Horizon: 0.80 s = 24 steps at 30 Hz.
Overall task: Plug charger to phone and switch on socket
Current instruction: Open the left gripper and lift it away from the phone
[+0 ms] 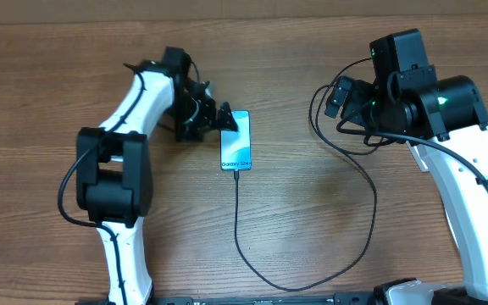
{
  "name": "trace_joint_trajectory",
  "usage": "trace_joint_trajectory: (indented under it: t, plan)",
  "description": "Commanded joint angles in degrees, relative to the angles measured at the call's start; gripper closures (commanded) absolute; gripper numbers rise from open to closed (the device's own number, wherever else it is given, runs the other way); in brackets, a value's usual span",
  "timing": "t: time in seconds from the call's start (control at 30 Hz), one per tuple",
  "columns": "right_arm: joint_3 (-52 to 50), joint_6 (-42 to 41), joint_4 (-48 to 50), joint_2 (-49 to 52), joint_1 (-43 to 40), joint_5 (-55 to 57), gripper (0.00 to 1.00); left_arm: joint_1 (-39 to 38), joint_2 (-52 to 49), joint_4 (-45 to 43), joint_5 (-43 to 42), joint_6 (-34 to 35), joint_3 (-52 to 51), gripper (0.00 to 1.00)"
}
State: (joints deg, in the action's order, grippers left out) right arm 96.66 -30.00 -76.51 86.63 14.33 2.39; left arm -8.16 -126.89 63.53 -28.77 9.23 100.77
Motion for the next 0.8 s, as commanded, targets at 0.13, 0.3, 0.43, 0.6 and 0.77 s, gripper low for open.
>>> trace_joint_trajectory:
  t: [0.13,0.3,0.43,0.6,0.77]
  plan:
    - [0.11,-0.17,0.09,-0.13,-0.22,3.19,0.0,3.43,1.73,11.06,5.35,-1.11,16.41,0.01]
    - [0.11,0.02,-0.15,-0.13,-0.22,3.17,0.0,3.65,8.61,13.64,6.8,-1.07,22.49,0.0]
    - [0.09,0.02,-0.46,-0.11,-1.27,4.48,0.0,3.74,18.08,12.09,8.2,0.7,22.6,0.0]
    - [0.11,2.21,-0.76,0.17,-6.36,4.44,0.0,3.74,29.7,13.44,15.52,2.4,22.6,0.0]
    - [0.11,6.4,0.09,0.17,-11.72,4.48,0.0,3.76,38.64,16.0,21.97,3.3,22.6,0.01]
